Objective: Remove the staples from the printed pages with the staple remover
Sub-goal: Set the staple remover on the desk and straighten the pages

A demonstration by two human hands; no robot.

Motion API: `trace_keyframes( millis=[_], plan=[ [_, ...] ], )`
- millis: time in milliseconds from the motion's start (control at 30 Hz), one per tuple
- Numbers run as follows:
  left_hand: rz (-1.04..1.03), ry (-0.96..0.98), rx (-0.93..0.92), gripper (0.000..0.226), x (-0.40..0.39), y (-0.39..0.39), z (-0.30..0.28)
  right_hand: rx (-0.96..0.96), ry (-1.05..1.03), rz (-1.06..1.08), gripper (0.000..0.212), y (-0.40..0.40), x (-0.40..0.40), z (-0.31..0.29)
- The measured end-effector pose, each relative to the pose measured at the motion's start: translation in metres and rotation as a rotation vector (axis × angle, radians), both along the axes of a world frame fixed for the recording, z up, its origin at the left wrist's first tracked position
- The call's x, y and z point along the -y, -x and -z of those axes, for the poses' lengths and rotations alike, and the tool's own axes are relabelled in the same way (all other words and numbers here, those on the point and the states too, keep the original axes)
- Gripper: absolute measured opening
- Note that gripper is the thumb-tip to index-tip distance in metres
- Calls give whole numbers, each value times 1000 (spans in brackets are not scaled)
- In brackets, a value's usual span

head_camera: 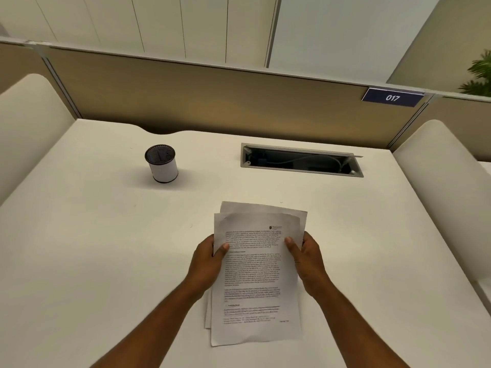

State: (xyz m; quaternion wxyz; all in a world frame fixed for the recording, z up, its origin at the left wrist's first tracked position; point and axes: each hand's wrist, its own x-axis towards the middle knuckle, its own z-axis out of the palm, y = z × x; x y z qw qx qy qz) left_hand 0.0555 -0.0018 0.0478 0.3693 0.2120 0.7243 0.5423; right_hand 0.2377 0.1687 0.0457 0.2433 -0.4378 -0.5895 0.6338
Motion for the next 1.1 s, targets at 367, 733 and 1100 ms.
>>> trace_keyframes(
  millis=[367, 733, 1100],
  plan=[
    [-197, -381, -265, 19, -9, 0, -69, -233, -411, 168, 30, 23, 33, -72],
    [-212, -425, -267, 27, -9, -3, -66, -260, -391, 159, 43, 22, 42, -75],
    [-127, -312, -263, 35, -13, 3, -49, -128, -276, 159, 38, 23, 30, -44]
  ],
)
